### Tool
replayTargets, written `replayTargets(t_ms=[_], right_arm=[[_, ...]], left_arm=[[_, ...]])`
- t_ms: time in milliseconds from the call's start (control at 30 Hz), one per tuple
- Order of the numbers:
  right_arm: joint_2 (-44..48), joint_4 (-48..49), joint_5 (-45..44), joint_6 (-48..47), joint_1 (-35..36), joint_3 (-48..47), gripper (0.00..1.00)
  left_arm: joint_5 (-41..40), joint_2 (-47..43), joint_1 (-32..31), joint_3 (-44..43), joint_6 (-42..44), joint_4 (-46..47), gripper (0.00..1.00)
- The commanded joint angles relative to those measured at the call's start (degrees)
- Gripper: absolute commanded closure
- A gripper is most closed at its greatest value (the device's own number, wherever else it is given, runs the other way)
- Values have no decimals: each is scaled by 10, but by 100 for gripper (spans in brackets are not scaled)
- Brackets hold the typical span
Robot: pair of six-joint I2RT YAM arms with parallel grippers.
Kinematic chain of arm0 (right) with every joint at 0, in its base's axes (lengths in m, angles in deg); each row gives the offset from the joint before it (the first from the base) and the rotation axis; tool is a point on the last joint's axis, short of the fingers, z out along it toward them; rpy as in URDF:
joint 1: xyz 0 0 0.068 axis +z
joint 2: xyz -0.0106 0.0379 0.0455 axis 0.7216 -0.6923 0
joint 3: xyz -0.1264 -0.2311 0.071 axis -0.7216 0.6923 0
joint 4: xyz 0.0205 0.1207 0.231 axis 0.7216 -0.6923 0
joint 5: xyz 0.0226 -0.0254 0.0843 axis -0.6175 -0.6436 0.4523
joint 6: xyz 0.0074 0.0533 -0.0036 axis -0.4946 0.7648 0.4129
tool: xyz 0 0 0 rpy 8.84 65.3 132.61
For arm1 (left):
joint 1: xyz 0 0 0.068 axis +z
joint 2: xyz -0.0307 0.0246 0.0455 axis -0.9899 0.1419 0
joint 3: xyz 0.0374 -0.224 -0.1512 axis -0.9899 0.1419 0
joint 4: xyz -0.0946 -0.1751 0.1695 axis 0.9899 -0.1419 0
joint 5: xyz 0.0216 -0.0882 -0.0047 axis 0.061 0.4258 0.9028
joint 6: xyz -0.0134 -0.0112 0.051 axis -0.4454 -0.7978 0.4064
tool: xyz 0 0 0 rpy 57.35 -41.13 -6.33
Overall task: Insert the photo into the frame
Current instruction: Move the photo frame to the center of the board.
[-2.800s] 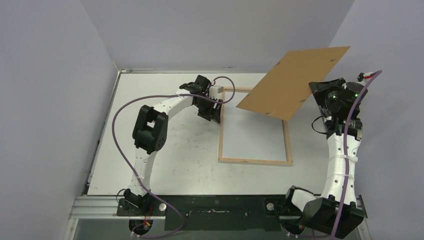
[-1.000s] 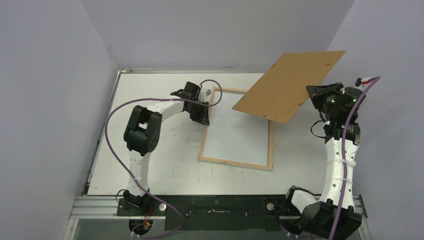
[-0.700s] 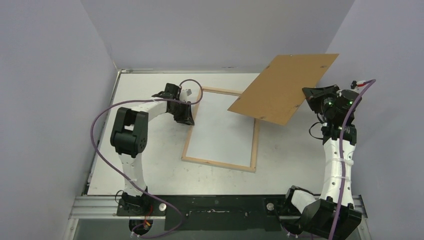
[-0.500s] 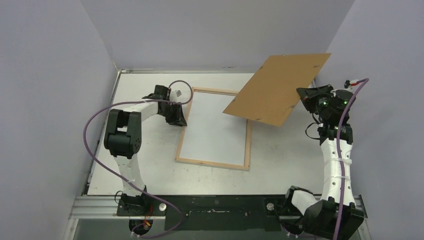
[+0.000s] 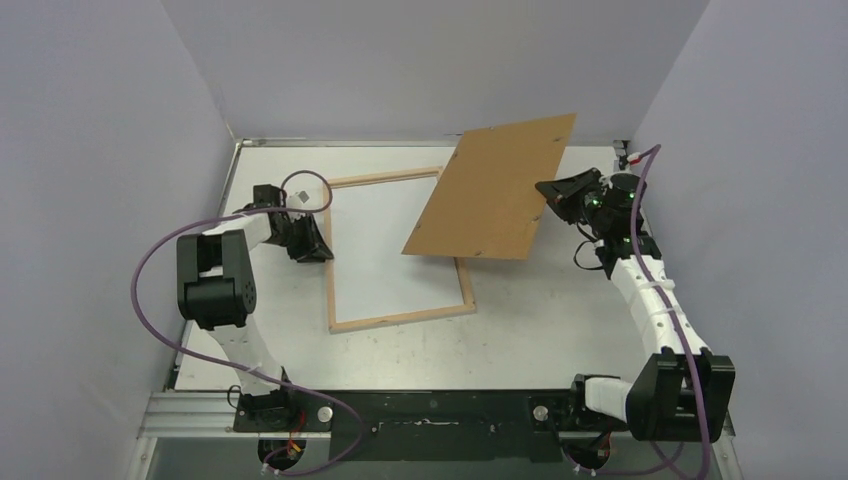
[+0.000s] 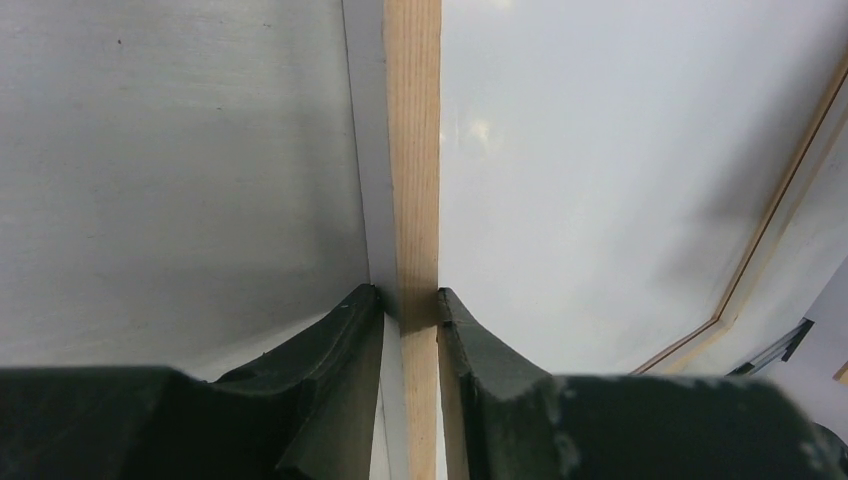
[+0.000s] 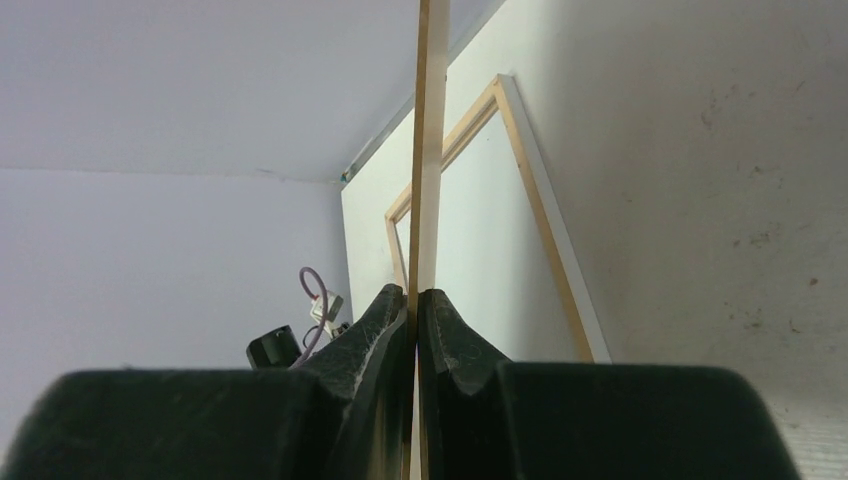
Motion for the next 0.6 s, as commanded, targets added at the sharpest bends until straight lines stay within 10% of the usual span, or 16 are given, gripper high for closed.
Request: replayTargets(t_ms=[0, 167, 333, 567], right_arm=[[-24, 146, 58, 33, 19, -16, 95], [-49, 168, 86, 23, 53, -40, 95], [-76, 207, 132, 26, 67, -54, 95], [-99, 240, 173, 11, 120, -78, 95]], left_arm=[[13, -31, -8, 1, 20, -30, 73], [14, -75, 5, -31, 59, -85, 52], [26, -124, 20, -101, 129, -176, 1], [60, -158, 62, -321, 294, -323, 4]])
